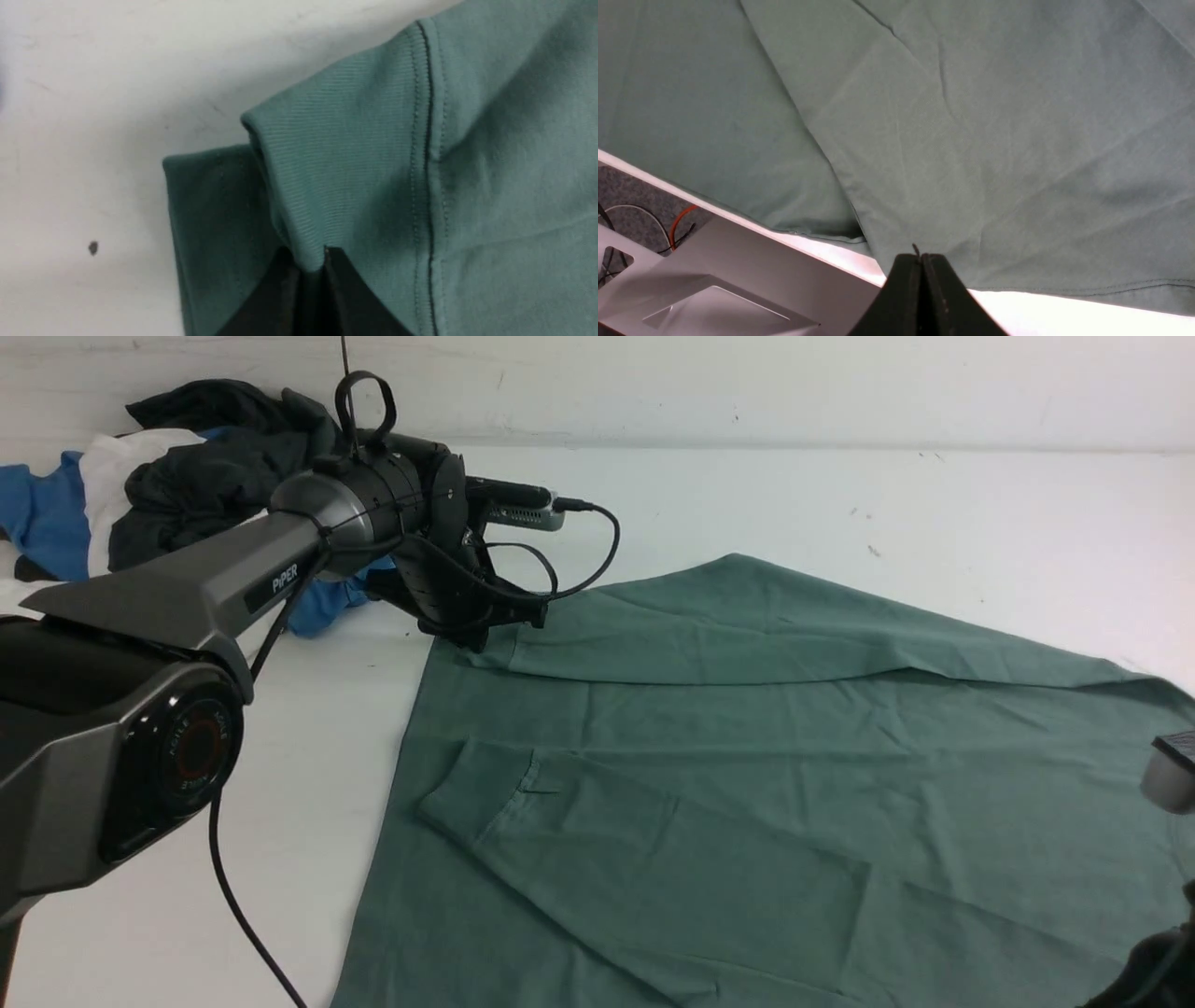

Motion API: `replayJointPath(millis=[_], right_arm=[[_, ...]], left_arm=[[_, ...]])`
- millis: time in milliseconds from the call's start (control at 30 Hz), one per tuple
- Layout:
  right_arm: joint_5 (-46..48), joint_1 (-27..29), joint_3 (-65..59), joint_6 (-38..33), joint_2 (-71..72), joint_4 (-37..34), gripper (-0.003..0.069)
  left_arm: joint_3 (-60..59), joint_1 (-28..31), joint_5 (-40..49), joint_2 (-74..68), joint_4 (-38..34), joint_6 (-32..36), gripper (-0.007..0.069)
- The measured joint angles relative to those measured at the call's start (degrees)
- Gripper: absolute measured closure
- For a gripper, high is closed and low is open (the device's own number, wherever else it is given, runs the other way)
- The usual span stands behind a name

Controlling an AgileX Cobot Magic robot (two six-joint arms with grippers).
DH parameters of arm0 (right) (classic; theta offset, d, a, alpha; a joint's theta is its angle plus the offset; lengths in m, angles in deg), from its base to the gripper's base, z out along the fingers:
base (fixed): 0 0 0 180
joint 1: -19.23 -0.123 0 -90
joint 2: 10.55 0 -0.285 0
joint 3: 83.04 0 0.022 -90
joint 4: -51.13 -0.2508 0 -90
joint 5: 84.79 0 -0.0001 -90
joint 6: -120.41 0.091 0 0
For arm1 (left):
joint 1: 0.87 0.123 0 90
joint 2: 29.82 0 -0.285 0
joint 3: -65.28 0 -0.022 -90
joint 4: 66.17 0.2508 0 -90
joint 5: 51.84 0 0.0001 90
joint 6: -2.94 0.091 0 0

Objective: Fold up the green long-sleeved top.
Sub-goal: Use the left arm to clamp the cuff farthest from it, then use the left arm to drag and drop the cuff onto the cuff closest to the left arm

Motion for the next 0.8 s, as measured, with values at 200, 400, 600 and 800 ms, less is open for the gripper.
replayJointPath(millis=[200,400,600,800], right_arm=[[0.0,0.0,0.0,0.0,0.0,0.1,0.0668],[0.2,0.0,2.3,2.7,0.0,7.2,0.0668],[0.3,0.0,8.4,8.5,-0.4,18.5,0.0668],[0.3,0.0,9.7,10.2,-1.6,21.3,0.0668]], left_arm=[[0.0,0.0,4.1,4.2,0.4,0.3,0.0605],[0.0,0.0,15.1,10.5,-1.1,0.4,0.0605],[-1.2,0.0,19.8,16.5,-6.2,1.6,0.0605],[-14.4,-0.8,19.8,26.6,-11.6,2.9,0.0605]])
